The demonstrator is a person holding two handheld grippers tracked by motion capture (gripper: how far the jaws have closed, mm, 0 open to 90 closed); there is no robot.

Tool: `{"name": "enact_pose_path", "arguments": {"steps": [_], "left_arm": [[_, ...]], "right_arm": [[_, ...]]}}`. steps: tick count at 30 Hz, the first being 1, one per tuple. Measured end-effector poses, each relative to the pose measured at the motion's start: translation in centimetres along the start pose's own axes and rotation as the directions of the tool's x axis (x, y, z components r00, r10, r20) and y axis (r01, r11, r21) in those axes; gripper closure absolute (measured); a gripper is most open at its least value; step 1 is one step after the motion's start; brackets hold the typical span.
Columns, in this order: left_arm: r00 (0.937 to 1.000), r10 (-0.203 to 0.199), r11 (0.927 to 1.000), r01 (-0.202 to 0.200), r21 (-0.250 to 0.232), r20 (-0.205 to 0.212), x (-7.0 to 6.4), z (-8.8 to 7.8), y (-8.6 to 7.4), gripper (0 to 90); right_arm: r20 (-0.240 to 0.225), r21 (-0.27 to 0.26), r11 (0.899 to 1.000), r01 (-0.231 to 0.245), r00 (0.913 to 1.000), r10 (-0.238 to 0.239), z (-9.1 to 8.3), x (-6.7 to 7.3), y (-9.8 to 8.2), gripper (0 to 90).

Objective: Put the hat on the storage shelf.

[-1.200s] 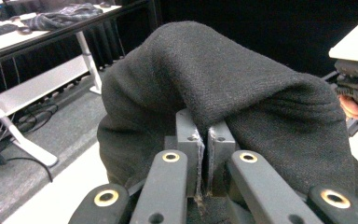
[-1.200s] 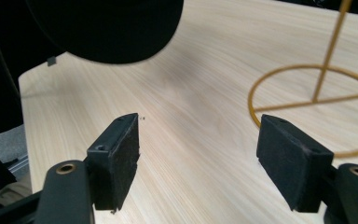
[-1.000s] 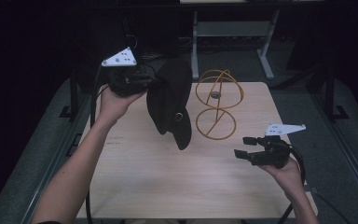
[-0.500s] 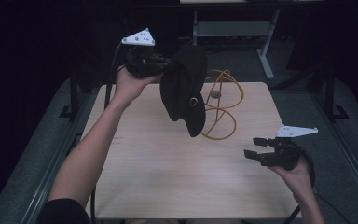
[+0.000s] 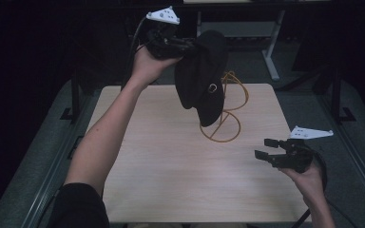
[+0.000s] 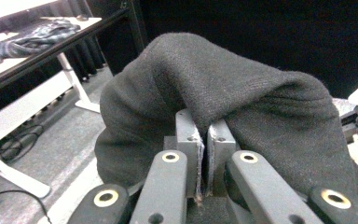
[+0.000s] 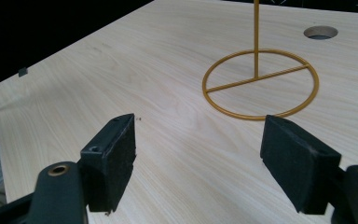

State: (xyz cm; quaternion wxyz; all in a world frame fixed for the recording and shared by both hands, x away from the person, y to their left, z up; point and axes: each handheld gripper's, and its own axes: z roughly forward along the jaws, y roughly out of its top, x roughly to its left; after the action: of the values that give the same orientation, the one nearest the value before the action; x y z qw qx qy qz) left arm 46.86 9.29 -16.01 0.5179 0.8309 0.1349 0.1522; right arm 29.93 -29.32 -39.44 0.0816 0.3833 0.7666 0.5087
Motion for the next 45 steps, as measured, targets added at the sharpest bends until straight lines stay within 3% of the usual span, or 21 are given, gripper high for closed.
{"name": "enact_pose_path", "arguments": {"steps": [5,16,23,34,40,41,45], "left_arm": [[0.9997,-0.017,0.9998,0.016,0.012,0.016,0.3,1.7,0.4,86.7],[0.9989,-0.007,0.9977,0.004,0.068,0.046,-0.4,5.9,0.8,86.3],[0.9974,-0.040,0.9970,0.036,0.068,0.059,-0.6,8.4,0.7,86.1],[0.9946,-0.062,0.9869,0.049,0.154,0.084,-1.9,12.8,0.4,85.1],[0.9962,-0.058,0.9782,0.043,0.203,0.066,-2.1,14.2,0.0,82.8],[0.9961,-0.068,0.9740,0.055,0.220,0.055,-2.1,14.7,-0.2,82.0],[0.9953,-0.081,0.9704,0.066,0.232,0.054,-1.9,15.1,-0.5,78.8]], "right_arm": [[0.003,-0.010,1.000,-0.009,1.0000,0.009,-0.3,-0.2,-0.1,26.1],[0.004,0.002,1.000,-0.028,0.9996,0.028,-0.2,-0.8,-0.7,25.8],[0.011,0.032,0.999,-0.039,0.9992,0.038,0.5,-1.2,-1.5,25.8],[0.006,0.046,0.998,-0.031,0.9995,0.031,0.9,-1.3,-1.6,25.8],[0.005,0.052,0.998,-0.030,0.9995,0.030,1.1,-1.2,-1.6,25.9],[0.003,0.052,0.998,-0.031,0.9995,0.031,1.2,-1.1,-1.5,25.8],[0.001,0.062,0.998,-0.028,0.9996,0.028,1.2,-1.1,-1.6,25.8]]}}
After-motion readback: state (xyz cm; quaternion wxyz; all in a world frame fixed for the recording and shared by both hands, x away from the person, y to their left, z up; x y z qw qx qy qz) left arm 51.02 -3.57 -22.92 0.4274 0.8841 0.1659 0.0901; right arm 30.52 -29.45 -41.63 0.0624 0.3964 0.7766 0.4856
